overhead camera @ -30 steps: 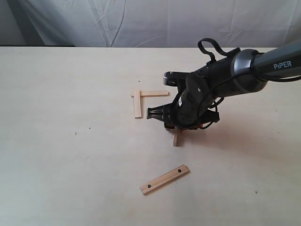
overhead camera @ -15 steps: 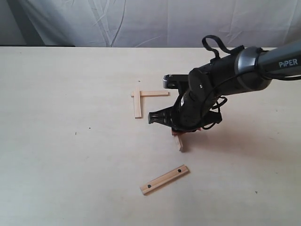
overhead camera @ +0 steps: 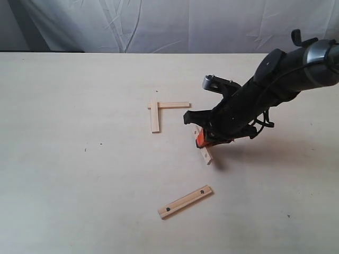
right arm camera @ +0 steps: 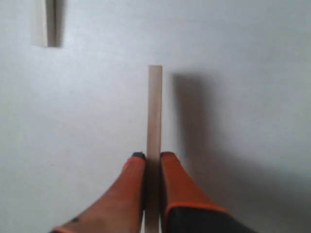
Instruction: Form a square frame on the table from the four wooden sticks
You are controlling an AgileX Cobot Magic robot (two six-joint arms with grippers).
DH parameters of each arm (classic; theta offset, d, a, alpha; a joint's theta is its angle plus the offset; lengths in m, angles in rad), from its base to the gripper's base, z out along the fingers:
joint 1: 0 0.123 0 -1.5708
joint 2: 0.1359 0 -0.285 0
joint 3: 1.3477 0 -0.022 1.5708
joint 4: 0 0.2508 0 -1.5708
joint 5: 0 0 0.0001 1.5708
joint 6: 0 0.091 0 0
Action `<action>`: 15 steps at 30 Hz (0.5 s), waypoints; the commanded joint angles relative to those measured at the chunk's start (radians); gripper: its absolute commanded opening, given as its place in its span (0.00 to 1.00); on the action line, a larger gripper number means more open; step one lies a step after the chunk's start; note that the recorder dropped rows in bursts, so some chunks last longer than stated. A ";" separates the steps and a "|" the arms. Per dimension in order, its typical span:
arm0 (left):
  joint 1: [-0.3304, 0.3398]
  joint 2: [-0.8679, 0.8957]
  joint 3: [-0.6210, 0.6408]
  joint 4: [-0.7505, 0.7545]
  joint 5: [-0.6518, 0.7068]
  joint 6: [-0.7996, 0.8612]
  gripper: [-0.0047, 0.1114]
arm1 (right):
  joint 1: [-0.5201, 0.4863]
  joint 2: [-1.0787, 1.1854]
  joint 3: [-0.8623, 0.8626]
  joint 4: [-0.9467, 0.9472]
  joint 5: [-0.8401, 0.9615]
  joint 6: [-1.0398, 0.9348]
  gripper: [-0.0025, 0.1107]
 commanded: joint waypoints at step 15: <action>-0.001 -0.008 0.007 0.000 -0.002 -0.008 0.04 | -0.057 0.033 0.004 -0.040 0.006 -0.014 0.29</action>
